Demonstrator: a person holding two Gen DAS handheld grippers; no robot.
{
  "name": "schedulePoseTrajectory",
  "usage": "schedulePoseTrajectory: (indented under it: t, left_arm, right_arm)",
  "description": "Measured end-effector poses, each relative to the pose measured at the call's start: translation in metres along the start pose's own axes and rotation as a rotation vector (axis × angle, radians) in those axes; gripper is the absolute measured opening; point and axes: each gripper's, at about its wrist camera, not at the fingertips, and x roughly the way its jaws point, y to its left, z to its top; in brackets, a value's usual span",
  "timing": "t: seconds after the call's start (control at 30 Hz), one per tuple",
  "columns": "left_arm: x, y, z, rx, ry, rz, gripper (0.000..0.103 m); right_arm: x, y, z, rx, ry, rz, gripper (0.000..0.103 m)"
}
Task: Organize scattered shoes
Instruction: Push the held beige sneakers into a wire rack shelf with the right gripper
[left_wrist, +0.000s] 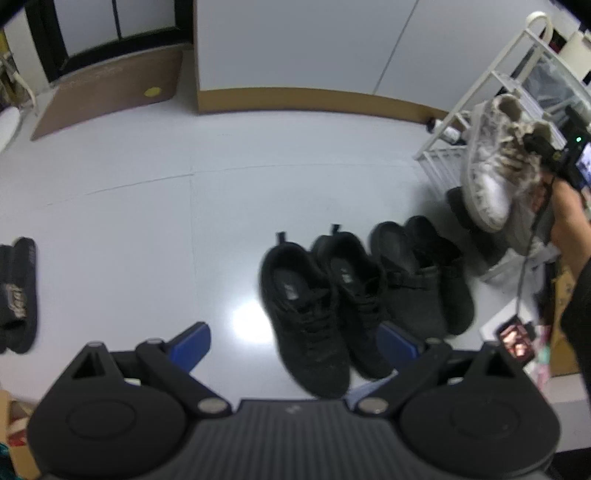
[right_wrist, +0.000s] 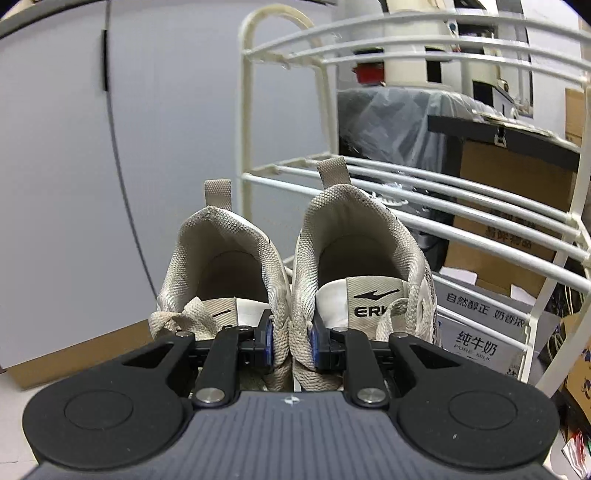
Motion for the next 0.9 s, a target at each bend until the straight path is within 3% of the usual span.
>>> schedulePoseTrajectory:
  t: [0.43,0.6,0.9]
  left_arm:
    - [0.009,0.003,0.003,-0.042,0.044,-0.068,0.098]
    - [0.012,0.006,0.003,-0.063,0.050,-0.068,0.098]
    - [0.015,0.004,0.001,-0.054,0.068,-0.081,0.098]
  right_arm:
    - [0.051,-0.017,0.003,0.103,0.066,-0.044,0.021]
    - [0.064,-0.037,0.007,0.207,0.073,-0.111,0.021]
    - [0.082,-0.071,0.016,0.266,0.016,-0.271,0.021]
